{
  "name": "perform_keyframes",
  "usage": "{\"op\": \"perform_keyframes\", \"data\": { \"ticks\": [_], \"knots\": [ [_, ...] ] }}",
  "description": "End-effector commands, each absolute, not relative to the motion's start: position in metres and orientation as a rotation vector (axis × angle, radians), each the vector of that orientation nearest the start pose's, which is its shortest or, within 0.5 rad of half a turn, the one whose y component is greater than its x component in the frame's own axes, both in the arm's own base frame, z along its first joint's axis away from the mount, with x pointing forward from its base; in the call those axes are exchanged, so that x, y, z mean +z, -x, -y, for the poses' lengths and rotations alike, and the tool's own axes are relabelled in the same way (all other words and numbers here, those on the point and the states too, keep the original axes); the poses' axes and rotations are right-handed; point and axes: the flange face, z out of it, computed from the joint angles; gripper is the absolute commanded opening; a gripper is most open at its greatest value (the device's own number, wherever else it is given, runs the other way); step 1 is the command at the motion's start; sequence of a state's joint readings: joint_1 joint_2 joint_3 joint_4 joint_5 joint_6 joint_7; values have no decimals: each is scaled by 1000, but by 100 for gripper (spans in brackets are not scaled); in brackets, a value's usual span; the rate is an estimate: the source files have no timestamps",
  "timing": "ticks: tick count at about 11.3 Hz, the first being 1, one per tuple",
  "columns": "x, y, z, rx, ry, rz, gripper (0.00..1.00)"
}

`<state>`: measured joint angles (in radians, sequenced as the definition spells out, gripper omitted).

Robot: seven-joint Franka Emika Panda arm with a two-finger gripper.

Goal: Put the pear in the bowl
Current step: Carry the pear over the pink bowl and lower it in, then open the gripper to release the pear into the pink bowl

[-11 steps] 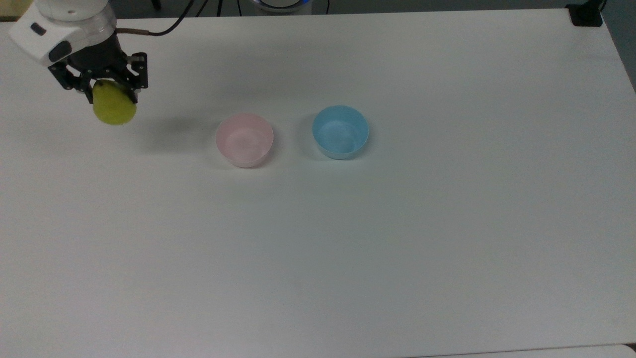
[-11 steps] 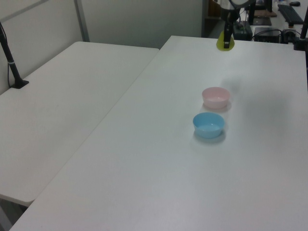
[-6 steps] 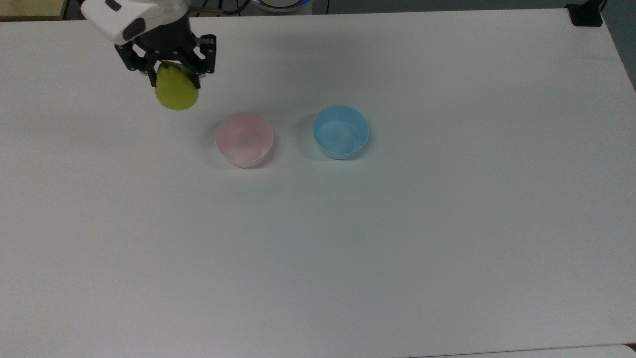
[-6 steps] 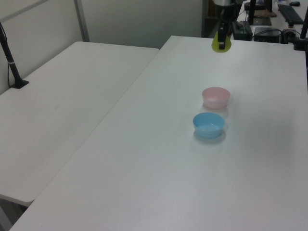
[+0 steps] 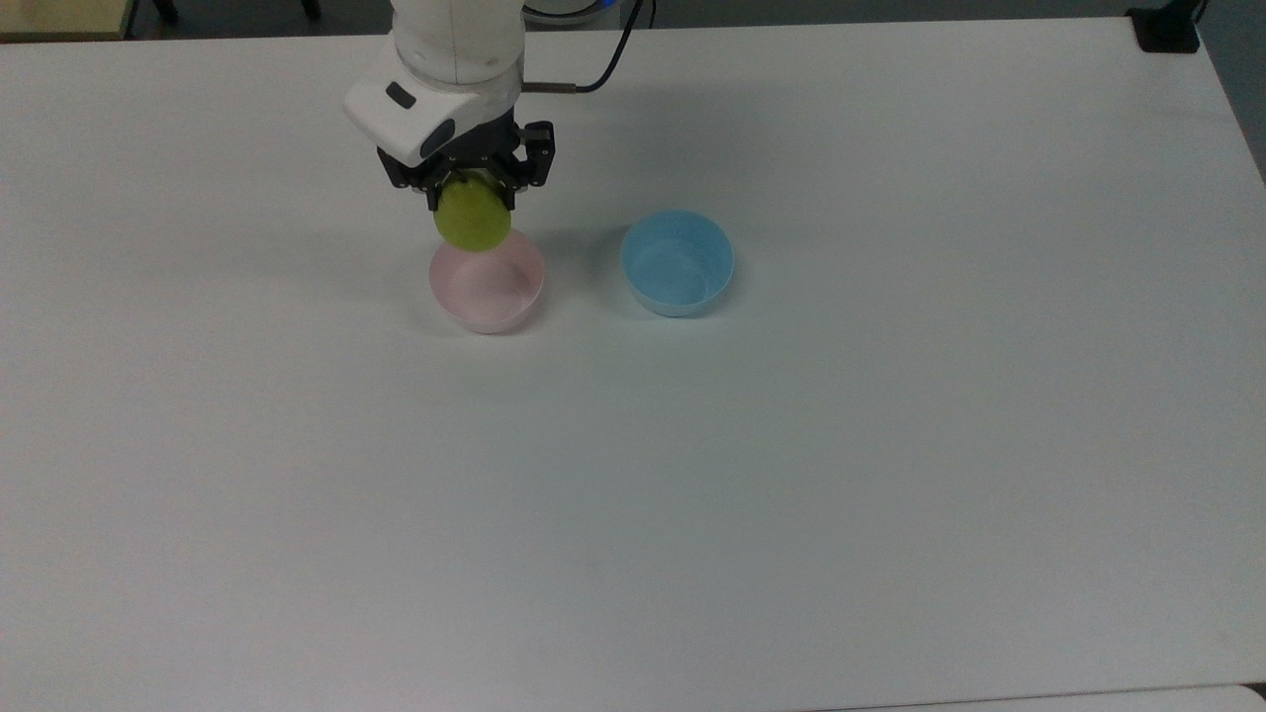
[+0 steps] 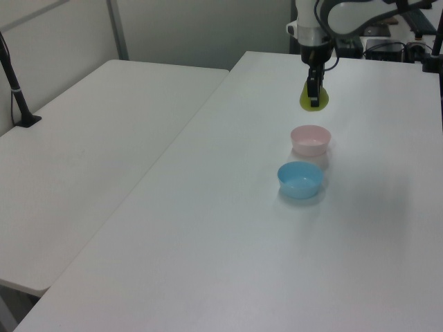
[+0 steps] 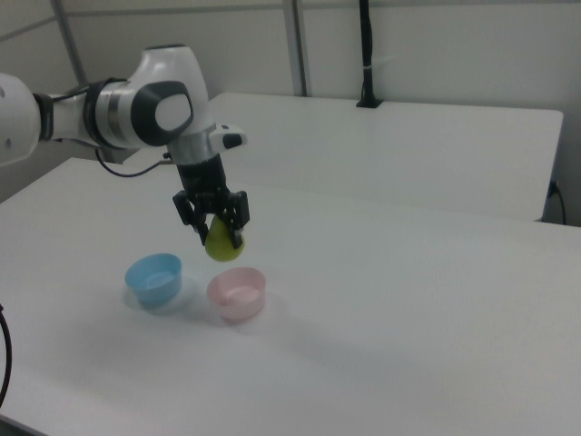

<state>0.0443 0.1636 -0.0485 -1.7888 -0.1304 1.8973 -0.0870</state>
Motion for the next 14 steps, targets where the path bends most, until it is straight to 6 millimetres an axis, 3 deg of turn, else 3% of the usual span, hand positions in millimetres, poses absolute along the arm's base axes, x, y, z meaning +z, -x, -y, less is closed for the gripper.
{"op": "perform_keyframes", "data": {
  "ticks": [1,3,6,9,11,14],
  "knots": [
    [420,-589,8,50,3247,200,36],
    [390,-589,7,25,3244,217,36],
    [366,-597,6,12,3243,229,36],
    [343,-604,6,-3,3242,235,40],
    [339,-604,6,7,3241,236,44],
    [336,-604,6,27,3242,233,80]
  ]
}}
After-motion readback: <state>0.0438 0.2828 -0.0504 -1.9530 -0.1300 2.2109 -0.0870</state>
